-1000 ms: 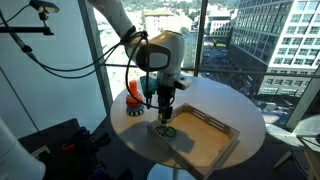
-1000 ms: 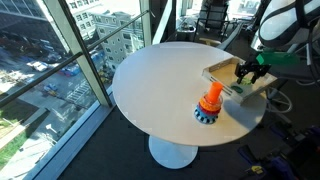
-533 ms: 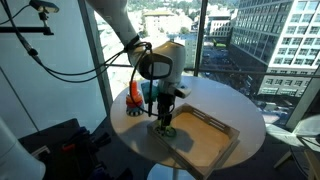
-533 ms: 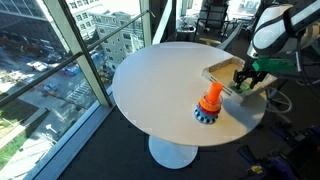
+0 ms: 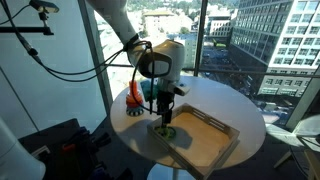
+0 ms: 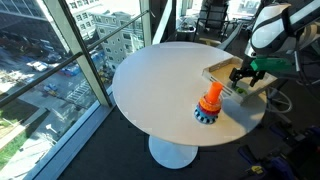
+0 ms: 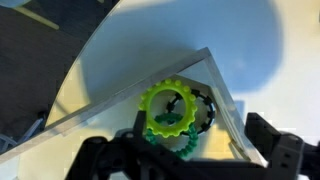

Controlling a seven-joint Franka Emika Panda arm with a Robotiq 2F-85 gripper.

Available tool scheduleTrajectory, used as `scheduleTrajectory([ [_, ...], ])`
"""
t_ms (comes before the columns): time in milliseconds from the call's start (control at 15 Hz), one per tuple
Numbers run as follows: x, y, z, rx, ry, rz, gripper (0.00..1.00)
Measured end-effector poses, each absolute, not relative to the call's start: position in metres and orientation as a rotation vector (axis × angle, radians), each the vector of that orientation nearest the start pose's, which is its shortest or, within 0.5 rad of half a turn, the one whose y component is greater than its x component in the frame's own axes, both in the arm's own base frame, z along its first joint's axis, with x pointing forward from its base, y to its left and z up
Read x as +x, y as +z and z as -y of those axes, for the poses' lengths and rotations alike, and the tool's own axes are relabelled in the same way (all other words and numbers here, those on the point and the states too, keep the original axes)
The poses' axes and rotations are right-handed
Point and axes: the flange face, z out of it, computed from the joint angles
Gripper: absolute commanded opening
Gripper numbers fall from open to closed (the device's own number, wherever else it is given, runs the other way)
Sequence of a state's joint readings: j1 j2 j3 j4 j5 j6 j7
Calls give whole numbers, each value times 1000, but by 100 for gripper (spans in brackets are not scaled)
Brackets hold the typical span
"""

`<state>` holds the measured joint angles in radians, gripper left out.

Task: Remove the green ring from the orange rod and put it in the crate

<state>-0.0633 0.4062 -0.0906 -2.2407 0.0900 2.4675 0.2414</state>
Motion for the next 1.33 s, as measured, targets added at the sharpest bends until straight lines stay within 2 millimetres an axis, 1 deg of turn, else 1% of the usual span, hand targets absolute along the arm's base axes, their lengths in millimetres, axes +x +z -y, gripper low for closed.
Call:
scheduleTrajectory([
  [267,522,188,61,-3048,257,-625,100],
  [600,521,219,29,-3054,290,-443,100],
  [1000,505,265,-3,-3020,431,-215,100],
  [1200,495,290,-18,-3009,496,-142,100],
  [1333,490,308,-27,-3009,507,-108,100],
])
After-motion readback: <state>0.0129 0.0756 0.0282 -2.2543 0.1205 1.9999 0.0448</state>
